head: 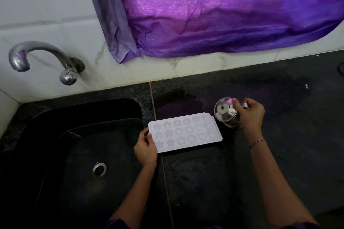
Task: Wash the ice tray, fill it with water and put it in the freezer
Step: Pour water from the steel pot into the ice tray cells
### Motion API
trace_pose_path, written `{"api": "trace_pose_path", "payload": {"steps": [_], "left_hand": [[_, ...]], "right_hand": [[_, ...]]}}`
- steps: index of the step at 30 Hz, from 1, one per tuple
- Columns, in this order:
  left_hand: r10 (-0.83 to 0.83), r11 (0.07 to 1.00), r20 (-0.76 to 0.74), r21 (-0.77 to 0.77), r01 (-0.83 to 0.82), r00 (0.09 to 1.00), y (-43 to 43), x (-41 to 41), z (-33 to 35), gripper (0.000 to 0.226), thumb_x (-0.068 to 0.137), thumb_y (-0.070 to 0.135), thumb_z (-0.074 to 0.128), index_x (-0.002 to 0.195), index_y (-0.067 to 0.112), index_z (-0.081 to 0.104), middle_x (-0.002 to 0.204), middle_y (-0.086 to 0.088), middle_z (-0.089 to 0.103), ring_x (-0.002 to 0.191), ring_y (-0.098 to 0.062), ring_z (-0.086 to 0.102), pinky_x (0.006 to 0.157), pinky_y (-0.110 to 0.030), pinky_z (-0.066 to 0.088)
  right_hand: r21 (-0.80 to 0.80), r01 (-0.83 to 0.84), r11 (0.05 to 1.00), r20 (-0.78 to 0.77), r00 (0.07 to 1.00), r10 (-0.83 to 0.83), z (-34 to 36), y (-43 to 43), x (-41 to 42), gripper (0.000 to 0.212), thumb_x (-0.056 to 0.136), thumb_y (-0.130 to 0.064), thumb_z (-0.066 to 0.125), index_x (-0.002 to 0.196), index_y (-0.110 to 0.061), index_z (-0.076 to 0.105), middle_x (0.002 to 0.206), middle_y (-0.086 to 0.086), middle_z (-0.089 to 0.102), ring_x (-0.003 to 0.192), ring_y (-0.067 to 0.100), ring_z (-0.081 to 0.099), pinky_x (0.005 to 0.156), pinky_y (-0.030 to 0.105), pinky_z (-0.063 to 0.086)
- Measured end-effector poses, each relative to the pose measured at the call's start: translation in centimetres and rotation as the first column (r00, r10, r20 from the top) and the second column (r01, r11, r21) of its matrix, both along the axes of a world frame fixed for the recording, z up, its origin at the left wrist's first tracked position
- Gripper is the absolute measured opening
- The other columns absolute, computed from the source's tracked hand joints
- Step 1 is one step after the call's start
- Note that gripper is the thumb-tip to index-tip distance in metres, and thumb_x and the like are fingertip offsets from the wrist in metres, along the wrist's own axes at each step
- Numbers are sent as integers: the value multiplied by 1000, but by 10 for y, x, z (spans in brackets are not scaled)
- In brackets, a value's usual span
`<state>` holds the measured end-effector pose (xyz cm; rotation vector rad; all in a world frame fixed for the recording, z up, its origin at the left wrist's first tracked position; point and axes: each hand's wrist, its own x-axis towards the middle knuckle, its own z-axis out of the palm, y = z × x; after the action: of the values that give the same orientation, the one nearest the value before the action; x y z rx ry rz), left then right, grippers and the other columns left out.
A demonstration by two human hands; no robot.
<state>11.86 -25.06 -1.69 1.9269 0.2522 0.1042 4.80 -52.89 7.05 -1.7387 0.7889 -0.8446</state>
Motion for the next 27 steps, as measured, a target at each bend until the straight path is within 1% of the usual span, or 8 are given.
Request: {"api": "trace_pose_path", "payload": {"steps": [5,8,12,16,20,22,25,27], "left_hand": [[3,1000,-3,1,-3,1000,1,1,-2,24,93,17,53,114,17,65,91,-11,70,84,-27,64,76,-39,53],[-1,1000,-1,8,1,1000,0,1,-2,24,94,17,53,114,17,65,90,-10,69,84,-27,63,75,-38,52],[-4,1000,-9,-6,4,1000,0,0,0,24,94,17,52,114,17,65,85,-2,64,83,-23,62,76,-38,53],[1,1000,3,-9,-1,1000,0,0,0,24,94,16,53,114,16,65,90,-8,68,83,-22,61,76,-36,52],[7,1000,-8,-4,-7,1000,0,1,-1,23,94,17,53,113,17,65,90,-10,69,84,-23,62,76,-36,52],[7,1000,-10,-2,-7,1000,0,1,-1,23,94,17,53,113,18,66,90,-9,68,84,-23,62,76,-37,52],[6,1000,-5,2,-6,1000,0,1,-2,23,94,17,53,113,17,65,87,-9,68,82,-23,62,75,-36,51],[8,1000,-1,5,-8,1000,0,1,-2,23,94,16,53,113,16,65,86,-8,67,81,-24,62,74,-36,51]], "right_hand": [[-75,-86,993,-18,996,85,2,0,-3,51,79,-10,72,50,-16,31,49,-1,28,45,3,26,43,15,24],[-92,-117,989,-31,993,114,1,1,-3,51,78,-10,73,50,-16,31,50,-1,28,46,4,26,43,16,24],[-130,-139,982,-66,989,131,1,2,0,49,78,-9,73,50,-15,34,50,1,30,47,5,28,43,15,24],[-162,-166,973,-99,983,151,-1,2,1,46,78,-6,72,50,-14,36,50,2,32,50,7,28,44,13,26],[-220,-204,954,-121,976,181,-2,4,0,42,76,-4,73,53,-7,39,51,6,33,50,7,29,44,13,24],[-245,-204,948,-123,976,178,-2,4,0,44,76,-4,73,51,-10,37,50,3,31,49,6,28,44,14,22],[-247,-188,950,-122,979,162,-1,5,1,52,76,-3,72,48,-18,31,47,-2,28,45,5,29,43,14,22],[-243,-169,955,-136,981,139,-2,5,1,52,77,-4,72,48,-18,31,47,-2,28,44,6,30,42,14,23]]}}
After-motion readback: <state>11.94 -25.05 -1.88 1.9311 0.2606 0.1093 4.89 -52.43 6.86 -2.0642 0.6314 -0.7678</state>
